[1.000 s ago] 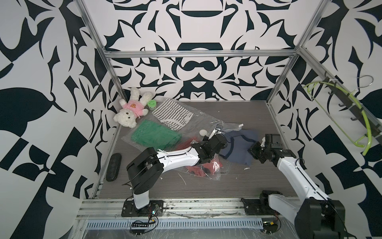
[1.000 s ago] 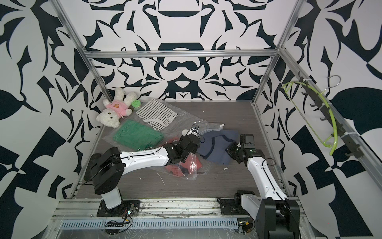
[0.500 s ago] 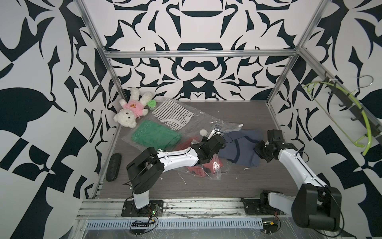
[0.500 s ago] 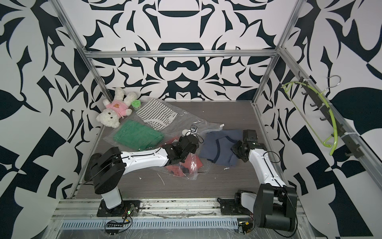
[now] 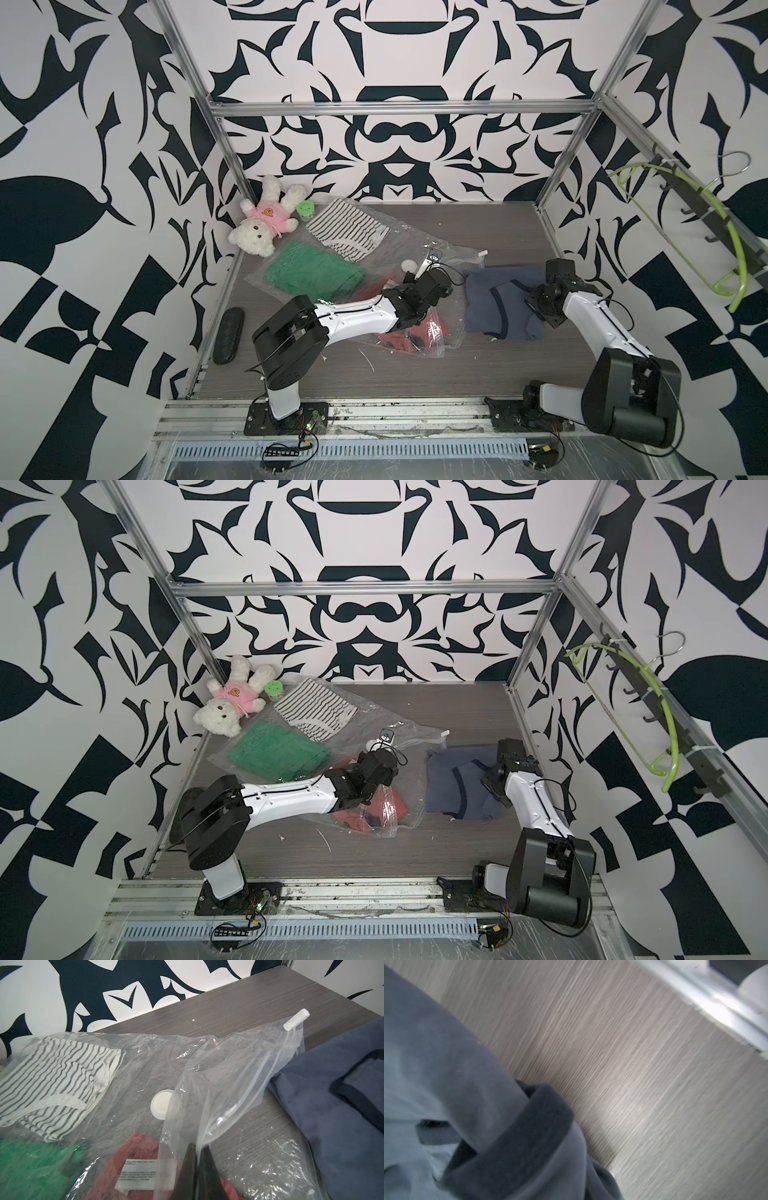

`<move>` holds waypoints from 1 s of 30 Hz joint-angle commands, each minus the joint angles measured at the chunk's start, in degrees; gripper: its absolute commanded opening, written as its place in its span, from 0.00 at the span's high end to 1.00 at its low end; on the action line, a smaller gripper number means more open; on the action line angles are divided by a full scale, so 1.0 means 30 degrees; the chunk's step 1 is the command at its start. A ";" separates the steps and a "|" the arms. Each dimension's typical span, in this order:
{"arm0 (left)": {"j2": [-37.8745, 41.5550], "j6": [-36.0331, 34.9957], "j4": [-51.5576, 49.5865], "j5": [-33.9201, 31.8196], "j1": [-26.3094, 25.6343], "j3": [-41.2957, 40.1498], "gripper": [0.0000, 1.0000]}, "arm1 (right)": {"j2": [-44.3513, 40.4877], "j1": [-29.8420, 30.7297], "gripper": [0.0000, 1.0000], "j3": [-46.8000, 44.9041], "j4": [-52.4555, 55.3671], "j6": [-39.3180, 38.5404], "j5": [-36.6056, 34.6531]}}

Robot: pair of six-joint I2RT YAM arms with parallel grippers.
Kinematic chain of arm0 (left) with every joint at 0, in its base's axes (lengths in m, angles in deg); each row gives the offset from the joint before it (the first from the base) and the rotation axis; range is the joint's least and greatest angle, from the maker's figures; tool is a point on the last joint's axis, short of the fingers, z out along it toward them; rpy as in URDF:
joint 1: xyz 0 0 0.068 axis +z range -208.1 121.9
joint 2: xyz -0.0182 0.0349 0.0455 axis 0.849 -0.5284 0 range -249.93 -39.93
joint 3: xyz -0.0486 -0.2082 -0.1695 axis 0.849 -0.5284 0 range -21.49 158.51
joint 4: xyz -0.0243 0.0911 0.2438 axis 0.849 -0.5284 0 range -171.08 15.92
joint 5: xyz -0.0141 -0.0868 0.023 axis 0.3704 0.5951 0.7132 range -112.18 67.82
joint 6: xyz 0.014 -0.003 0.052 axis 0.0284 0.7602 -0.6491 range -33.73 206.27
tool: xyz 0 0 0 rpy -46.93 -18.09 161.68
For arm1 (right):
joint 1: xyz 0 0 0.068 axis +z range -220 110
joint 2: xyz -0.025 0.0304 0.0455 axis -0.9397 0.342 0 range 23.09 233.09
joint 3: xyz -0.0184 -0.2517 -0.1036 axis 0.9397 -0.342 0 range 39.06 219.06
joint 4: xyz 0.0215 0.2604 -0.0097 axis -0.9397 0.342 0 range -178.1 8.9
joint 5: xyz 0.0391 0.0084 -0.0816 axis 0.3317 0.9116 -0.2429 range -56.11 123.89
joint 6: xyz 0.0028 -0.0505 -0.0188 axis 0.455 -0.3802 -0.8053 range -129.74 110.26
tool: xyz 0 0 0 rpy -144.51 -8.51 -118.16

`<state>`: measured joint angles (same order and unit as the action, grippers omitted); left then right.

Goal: Take the tank top out of the vacuum bag
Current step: Take out the tank top from the vacuum bag.

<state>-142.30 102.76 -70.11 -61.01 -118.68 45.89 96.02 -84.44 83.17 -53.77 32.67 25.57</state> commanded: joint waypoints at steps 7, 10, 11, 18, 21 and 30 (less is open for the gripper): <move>0.0958 0.0651 -0.0427 -0.1761 0.0358 -0.0191 1.00 | 0.1352 -0.1000 1.00 0.1332 -0.0772 0.0585 -0.3169; 0.0980 0.0790 -0.0515 -0.1994 0.0388 -0.0188 1.00 | 0.2088 -0.1106 1.00 0.1623 -0.0970 0.0640 -0.3342; 0.0997 0.0906 -0.0585 -0.2077 0.0387 -0.0192 1.00 | 0.2336 -0.1106 1.00 0.1737 -0.1037 0.0655 -0.3268; 0.1365 0.1607 -0.0836 -0.3104 0.0417 -0.0458 1.00 | 0.2982 -0.1106 1.00 0.2202 -0.1814 0.0564 -0.2972; 0.1507 0.1974 -0.1155 -0.3680 0.0417 -0.0482 1.00 | 0.3116 -0.1135 1.00 0.2816 -0.1217 0.0513 -0.3507; 0.1753 0.2296 -0.1290 -0.4025 0.0446 -0.0576 1.00 | 0.2709 -0.1164 0.74 0.3997 -0.0280 0.0073 -0.3914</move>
<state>-138.67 108.92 -73.08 -71.26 -117.74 44.82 105.61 -87.65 92.40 -55.47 34.05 14.60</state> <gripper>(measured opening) 0.054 0.240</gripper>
